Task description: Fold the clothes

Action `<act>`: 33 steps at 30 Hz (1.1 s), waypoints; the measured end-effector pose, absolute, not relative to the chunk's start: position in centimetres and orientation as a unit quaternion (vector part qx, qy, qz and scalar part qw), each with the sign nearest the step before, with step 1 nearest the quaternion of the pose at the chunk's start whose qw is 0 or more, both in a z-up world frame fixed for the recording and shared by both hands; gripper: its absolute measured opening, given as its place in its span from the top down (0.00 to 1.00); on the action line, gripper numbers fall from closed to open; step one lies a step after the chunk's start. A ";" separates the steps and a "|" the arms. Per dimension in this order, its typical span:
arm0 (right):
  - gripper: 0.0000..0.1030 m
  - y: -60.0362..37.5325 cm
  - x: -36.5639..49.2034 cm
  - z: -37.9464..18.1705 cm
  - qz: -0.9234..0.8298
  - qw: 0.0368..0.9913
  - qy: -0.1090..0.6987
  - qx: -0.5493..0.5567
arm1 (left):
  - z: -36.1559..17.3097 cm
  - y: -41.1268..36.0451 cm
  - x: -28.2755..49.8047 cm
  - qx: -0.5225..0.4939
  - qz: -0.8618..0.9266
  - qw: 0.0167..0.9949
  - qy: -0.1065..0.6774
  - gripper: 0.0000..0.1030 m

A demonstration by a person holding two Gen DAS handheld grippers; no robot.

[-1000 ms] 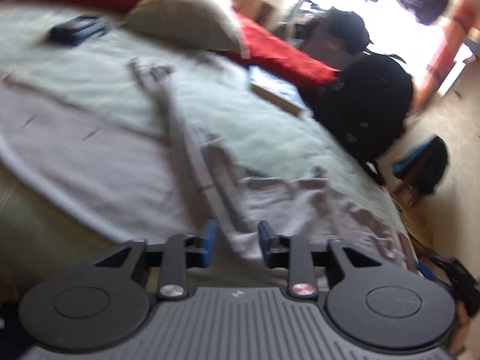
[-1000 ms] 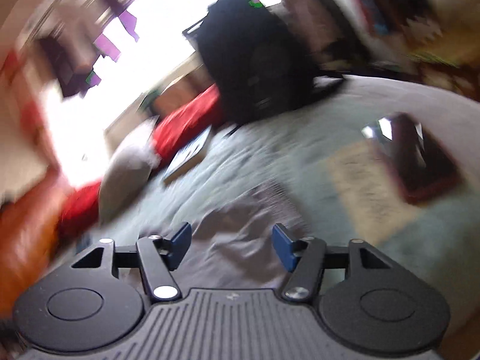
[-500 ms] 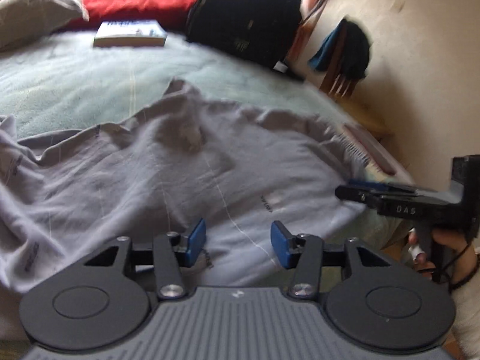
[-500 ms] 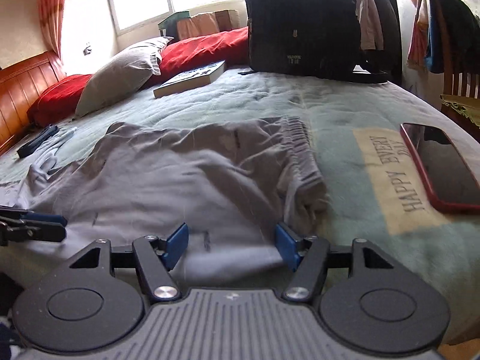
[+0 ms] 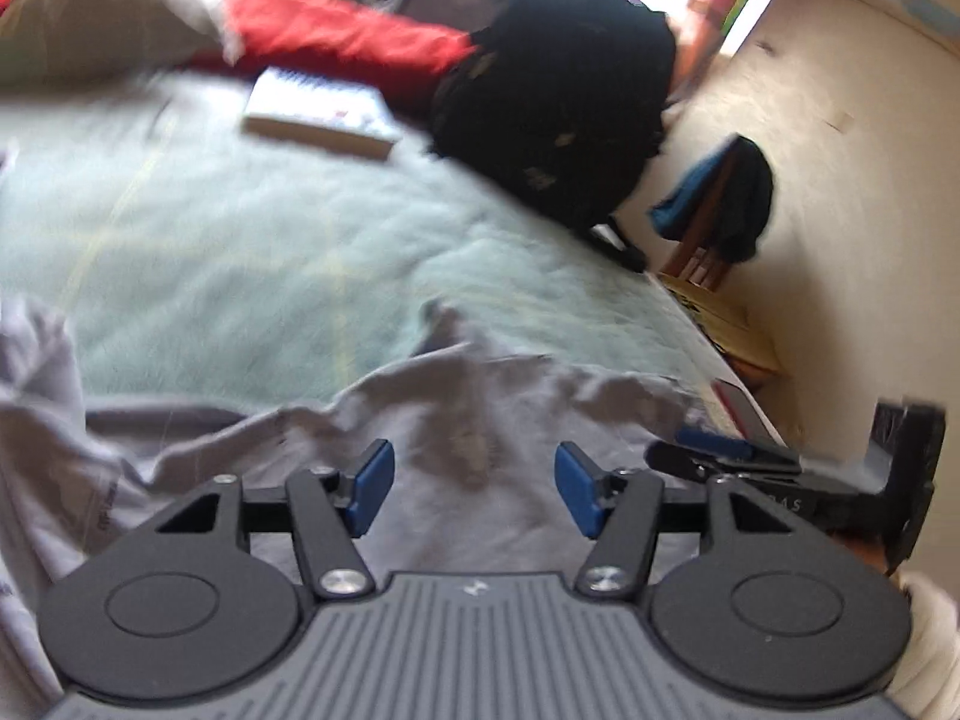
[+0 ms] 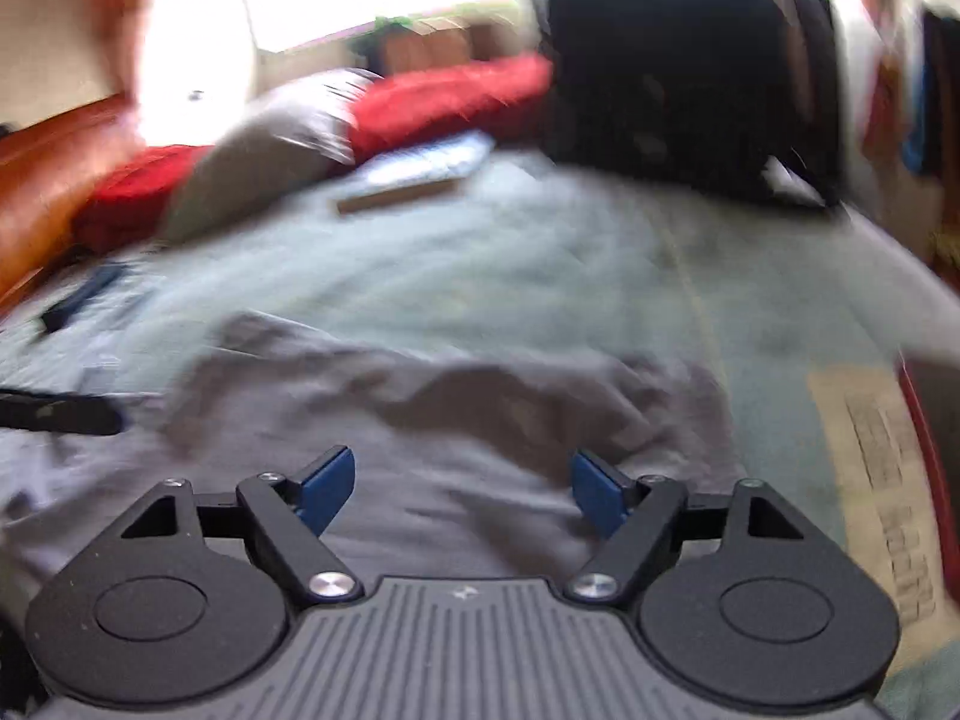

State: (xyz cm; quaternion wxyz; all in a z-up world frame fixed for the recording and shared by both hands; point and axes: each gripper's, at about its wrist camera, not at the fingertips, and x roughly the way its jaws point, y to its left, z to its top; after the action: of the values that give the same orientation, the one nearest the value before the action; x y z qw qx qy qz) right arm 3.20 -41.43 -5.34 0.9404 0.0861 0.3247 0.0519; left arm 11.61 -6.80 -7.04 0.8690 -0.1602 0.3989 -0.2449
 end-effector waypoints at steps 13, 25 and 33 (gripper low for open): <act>0.16 -40.0 6.6 -3.6 0.104 0.934 0.337 0.061 | -5.0 -9.4 17.4 -0.116 -0.292 0.879 0.357 0.37; 0.10 -41.3 5.9 -6.3 0.115 0.929 0.347 0.066 | -4.5 -11.2 16.9 -0.127 -0.369 0.855 0.342 0.35; 0.02 -40.7 5.9 -6.6 0.120 0.930 0.344 0.054 | -5.6 -10.7 19.7 -0.161 -0.380 0.827 0.380 0.35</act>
State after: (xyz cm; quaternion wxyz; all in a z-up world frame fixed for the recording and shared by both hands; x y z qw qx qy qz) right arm 5.95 -40.67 -6.62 0.9296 0.0542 0.3441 0.1202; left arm 19.71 -10.68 -5.59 0.8275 -0.1614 0.3804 -0.3801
